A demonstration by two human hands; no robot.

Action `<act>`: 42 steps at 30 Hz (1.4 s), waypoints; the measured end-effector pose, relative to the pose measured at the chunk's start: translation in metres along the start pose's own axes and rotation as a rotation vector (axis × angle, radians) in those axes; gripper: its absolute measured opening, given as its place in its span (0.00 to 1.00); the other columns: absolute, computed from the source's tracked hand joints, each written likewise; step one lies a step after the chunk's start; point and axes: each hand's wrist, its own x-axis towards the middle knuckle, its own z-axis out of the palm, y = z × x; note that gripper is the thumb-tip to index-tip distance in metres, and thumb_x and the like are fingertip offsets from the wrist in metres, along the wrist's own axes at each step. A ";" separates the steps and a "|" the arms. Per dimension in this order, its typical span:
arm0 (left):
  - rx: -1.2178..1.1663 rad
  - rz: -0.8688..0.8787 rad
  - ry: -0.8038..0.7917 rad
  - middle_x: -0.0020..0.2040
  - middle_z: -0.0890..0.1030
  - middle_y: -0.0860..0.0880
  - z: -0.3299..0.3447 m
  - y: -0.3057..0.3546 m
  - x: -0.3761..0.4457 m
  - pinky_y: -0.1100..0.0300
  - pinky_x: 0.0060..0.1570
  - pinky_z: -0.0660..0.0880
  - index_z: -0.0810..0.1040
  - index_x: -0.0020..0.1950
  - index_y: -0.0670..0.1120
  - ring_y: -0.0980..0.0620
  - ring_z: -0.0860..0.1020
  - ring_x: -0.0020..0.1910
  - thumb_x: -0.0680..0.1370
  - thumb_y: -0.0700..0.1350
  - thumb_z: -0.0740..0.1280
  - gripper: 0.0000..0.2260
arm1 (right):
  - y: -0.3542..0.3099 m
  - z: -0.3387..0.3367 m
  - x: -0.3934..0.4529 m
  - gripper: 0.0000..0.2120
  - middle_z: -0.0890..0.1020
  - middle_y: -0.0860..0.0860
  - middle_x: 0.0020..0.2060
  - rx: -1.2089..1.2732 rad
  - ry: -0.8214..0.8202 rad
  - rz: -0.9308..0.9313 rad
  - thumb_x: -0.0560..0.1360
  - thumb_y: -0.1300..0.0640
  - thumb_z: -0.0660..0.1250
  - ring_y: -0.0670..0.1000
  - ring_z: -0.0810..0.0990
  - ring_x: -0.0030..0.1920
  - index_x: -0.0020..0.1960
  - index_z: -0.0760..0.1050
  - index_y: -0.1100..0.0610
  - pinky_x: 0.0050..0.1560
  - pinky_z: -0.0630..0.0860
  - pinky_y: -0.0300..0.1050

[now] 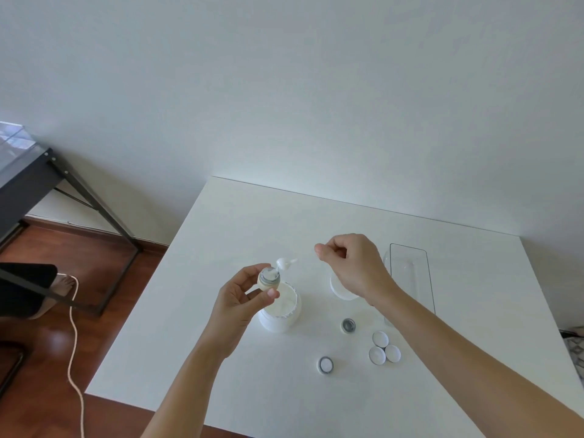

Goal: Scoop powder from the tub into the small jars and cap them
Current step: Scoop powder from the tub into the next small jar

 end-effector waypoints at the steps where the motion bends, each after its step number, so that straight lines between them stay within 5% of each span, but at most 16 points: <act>1: 0.002 0.002 -0.004 0.53 0.85 0.51 0.000 0.000 0.000 0.51 0.62 0.74 0.83 0.57 0.49 0.50 0.83 0.47 0.66 0.48 0.77 0.19 | -0.002 0.000 -0.003 0.15 0.66 0.43 0.20 -0.007 0.051 -0.070 0.76 0.52 0.68 0.44 0.67 0.25 0.34 0.75 0.60 0.30 0.62 0.33; 6: -0.021 0.005 -0.036 0.52 0.85 0.48 0.002 0.002 0.002 0.58 0.54 0.79 0.84 0.57 0.49 0.50 0.83 0.47 0.68 0.48 0.77 0.18 | -0.007 0.008 -0.017 0.10 0.73 0.43 0.31 -0.110 0.289 -0.496 0.74 0.53 0.70 0.41 0.72 0.32 0.36 0.77 0.55 0.48 0.65 0.38; 10: -0.049 -0.008 -0.045 0.53 0.86 0.45 0.001 0.001 0.003 0.61 0.52 0.79 0.85 0.57 0.48 0.51 0.84 0.47 0.73 0.44 0.74 0.13 | 0.000 0.013 -0.019 0.11 0.75 0.48 0.32 -0.226 0.407 -0.735 0.75 0.52 0.68 0.49 0.74 0.33 0.37 0.79 0.57 0.48 0.65 0.44; 17: -0.068 0.005 -0.074 0.54 0.86 0.45 0.001 0.002 0.003 0.61 0.53 0.79 0.84 0.58 0.45 0.53 0.83 0.46 0.74 0.49 0.73 0.15 | 0.011 0.020 -0.022 0.09 0.74 0.48 0.32 -0.336 0.470 -0.897 0.76 0.54 0.69 0.49 0.71 0.35 0.39 0.80 0.57 0.48 0.62 0.43; 24: -0.109 0.006 -0.051 0.52 0.86 0.45 0.002 0.003 0.004 0.61 0.53 0.79 0.85 0.58 0.45 0.53 0.83 0.46 0.77 0.43 0.68 0.11 | 0.016 0.014 -0.027 0.10 0.75 0.49 0.32 -0.413 0.496 -0.978 0.77 0.54 0.68 0.51 0.71 0.35 0.39 0.81 0.57 0.47 0.62 0.45; 28: -0.106 0.007 -0.041 0.53 0.86 0.46 0.001 0.004 0.004 0.61 0.53 0.79 0.85 0.56 0.48 0.51 0.84 0.49 0.74 0.42 0.72 0.11 | 0.013 0.006 -0.031 0.10 0.75 0.48 0.32 -0.302 0.520 -0.852 0.77 0.54 0.68 0.49 0.72 0.34 0.38 0.79 0.57 0.47 0.64 0.46; 32: -0.050 0.055 -0.025 0.52 0.85 0.48 0.002 0.004 0.006 0.57 0.59 0.78 0.84 0.55 0.48 0.50 0.82 0.51 0.68 0.45 0.77 0.16 | 0.001 0.001 -0.034 0.13 0.72 0.44 0.30 -0.071 0.426 -0.452 0.75 0.52 0.68 0.43 0.70 0.33 0.34 0.73 0.54 0.46 0.68 0.44; 36: 0.020 0.122 0.005 0.50 0.85 0.51 0.006 0.006 0.006 0.63 0.52 0.78 0.84 0.54 0.49 0.53 0.82 0.49 0.67 0.45 0.77 0.16 | 0.001 0.000 -0.027 0.16 0.68 0.46 0.25 0.102 0.255 -0.113 0.75 0.52 0.69 0.45 0.65 0.29 0.33 0.73 0.59 0.35 0.64 0.38; 42: 0.067 0.161 0.034 0.52 0.85 0.50 0.008 0.006 0.008 0.64 0.51 0.77 0.83 0.53 0.48 0.54 0.83 0.53 0.69 0.37 0.76 0.14 | 0.008 0.002 -0.021 0.19 0.63 0.44 0.21 0.168 0.163 0.018 0.75 0.52 0.69 0.44 0.60 0.23 0.34 0.74 0.65 0.26 0.60 0.33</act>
